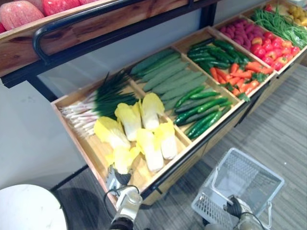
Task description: Pick vegetable in the basket
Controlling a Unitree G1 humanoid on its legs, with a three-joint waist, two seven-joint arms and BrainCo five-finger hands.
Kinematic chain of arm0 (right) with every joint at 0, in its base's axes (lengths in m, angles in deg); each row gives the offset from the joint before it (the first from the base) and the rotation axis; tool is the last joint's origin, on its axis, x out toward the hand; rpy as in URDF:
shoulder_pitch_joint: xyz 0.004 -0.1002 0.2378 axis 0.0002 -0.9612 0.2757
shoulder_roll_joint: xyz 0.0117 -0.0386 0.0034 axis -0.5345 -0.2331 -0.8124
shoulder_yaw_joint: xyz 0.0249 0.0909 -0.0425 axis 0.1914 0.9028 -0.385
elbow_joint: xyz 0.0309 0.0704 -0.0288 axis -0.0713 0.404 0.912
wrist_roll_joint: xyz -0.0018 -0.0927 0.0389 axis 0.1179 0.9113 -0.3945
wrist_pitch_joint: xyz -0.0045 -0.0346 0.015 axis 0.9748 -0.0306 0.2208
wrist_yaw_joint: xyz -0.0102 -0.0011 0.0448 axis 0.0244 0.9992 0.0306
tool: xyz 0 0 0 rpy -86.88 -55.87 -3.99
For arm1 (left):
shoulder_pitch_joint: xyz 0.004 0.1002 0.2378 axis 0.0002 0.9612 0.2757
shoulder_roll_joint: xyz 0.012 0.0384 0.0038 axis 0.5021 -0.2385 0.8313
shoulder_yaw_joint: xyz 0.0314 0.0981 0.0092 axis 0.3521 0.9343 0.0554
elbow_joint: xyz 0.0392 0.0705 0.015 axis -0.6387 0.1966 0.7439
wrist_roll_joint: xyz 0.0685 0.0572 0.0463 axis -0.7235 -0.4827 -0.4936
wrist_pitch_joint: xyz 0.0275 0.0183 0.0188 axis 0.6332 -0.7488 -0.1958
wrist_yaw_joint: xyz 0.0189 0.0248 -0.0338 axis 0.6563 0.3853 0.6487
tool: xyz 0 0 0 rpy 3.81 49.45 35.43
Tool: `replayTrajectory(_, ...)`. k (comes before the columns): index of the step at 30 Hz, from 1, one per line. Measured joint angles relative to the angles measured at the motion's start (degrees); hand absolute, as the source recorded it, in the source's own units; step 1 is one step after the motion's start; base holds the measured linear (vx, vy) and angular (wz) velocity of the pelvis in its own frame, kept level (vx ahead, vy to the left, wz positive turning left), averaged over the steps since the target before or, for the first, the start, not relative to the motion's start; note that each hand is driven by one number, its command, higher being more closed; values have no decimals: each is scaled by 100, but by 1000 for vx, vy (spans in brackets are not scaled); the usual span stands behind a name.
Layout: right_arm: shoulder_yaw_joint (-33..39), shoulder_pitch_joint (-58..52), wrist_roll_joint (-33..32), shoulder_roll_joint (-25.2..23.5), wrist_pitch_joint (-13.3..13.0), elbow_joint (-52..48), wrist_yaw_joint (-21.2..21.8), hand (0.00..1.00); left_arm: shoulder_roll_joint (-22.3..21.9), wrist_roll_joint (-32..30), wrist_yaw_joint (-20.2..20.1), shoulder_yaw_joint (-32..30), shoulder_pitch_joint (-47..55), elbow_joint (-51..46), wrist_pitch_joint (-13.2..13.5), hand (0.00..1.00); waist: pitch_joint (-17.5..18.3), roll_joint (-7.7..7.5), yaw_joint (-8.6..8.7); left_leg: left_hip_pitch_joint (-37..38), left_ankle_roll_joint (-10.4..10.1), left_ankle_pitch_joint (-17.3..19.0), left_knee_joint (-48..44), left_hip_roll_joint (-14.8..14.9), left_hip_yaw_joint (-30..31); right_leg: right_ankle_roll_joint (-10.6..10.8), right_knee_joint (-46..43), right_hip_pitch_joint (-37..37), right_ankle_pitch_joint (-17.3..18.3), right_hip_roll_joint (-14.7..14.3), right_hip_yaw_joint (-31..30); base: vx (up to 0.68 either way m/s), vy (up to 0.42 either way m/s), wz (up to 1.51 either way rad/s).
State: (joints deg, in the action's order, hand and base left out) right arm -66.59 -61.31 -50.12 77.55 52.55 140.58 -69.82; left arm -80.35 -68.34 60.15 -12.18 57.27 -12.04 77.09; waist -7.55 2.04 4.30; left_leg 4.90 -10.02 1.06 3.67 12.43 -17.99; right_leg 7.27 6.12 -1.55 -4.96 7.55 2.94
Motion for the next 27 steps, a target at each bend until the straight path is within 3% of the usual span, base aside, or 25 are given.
replayTrajectory(3,234,5,-41,-97,39,-14,-37,100,-144,-24,-238,332,619,-1478,127,100,14,-53,-12,-83,27,-21,2,-50,111,0,-1,-14,0,54,93,5,4,18)
replayTrajectory(7,456,-13,-49,-97,129,-14,-37,100,-176,-247,-547,573,882,-2645,393,100,55,15,-55,-187,80,-59,6,-133,261,0,-2,-6,0,156,232,-8,14,21)
replayTrajectory(16,697,-58,-45,-94,163,-11,91,100,-148,-344,-1148,644,1160,-3380,570,100,82,57,-145,-281,100,-169,38,-141,538,-3,-3,83,4,180,516,-27,-9,17)
replayTrajectory(27,881,-102,-51,-105,181,10,238,100,-146,-328,-1255,635,1201,-4330,661,100,184,53,-168,-306,96,-263,169,-145,641,-10,-4,79,9,175,632,-8,-4,5)
